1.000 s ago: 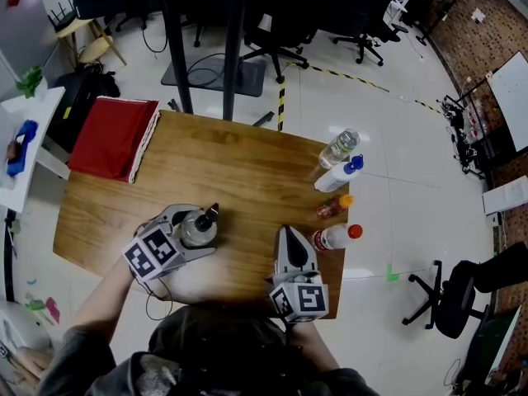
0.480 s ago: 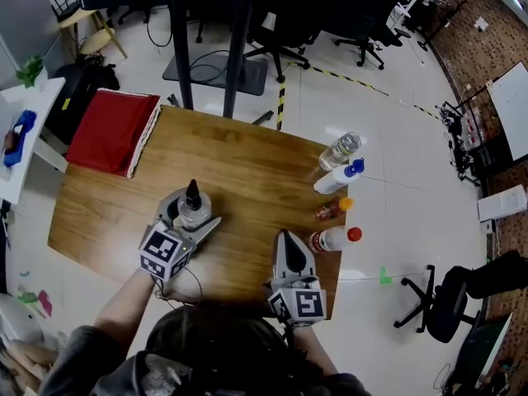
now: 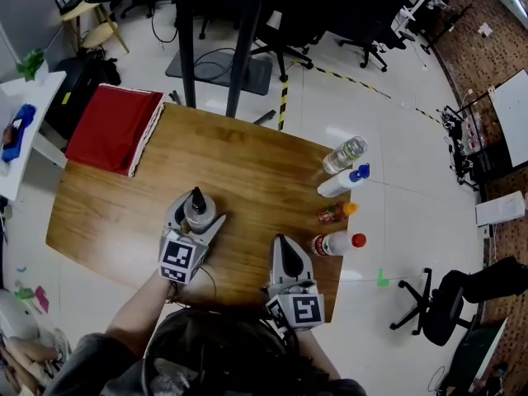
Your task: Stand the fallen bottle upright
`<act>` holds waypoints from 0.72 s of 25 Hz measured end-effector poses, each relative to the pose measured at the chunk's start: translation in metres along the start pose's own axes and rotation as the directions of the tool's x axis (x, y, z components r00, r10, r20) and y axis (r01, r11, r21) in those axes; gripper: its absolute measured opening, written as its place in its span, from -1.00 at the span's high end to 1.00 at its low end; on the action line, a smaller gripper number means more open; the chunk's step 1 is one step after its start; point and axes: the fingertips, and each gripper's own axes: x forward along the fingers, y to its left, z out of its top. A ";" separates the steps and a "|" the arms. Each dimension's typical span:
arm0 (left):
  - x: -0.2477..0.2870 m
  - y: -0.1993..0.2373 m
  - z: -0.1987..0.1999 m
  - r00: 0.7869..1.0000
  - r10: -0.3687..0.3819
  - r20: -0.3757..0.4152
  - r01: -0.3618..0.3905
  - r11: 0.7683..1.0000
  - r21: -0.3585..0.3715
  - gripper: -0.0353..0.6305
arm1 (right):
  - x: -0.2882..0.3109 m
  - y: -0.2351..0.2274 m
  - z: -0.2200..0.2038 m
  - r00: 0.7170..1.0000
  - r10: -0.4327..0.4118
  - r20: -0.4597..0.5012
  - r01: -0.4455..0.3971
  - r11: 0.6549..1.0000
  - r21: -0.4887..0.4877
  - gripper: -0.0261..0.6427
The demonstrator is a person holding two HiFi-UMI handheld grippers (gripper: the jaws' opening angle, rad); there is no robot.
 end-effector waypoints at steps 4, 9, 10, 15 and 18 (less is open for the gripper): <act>-0.005 0.009 -0.011 0.999 0.038 0.000 -0.038 0.999 0.029 -0.30 | -0.001 0.005 -0.004 1.000 0.001 -0.014 -0.001 1.000 0.006 0.89; -0.010 0.014 -0.027 0.998 0.056 -0.026 -0.055 0.998 0.027 -0.30 | -0.006 0.005 -0.004 1.000 -0.003 -0.017 0.003 1.000 0.005 0.89; -0.012 0.015 -0.029 0.998 0.063 -0.029 -0.063 0.998 0.023 -0.30 | -0.006 0.005 -0.004 1.000 -0.004 -0.018 0.004 1.000 0.007 0.89; -0.021 0.024 -0.041 0.992 0.123 -0.039 -0.124 0.992 -0.007 -0.30 | -0.010 0.004 -0.006 1.000 -0.007 -0.024 0.007 1.000 0.016 0.89; -0.024 0.023 -0.044 0.992 0.123 -0.028 -0.123 0.992 -0.001 -0.31 | -0.011 0.004 -0.009 1.000 -0.004 -0.027 0.005 1.000 0.018 0.89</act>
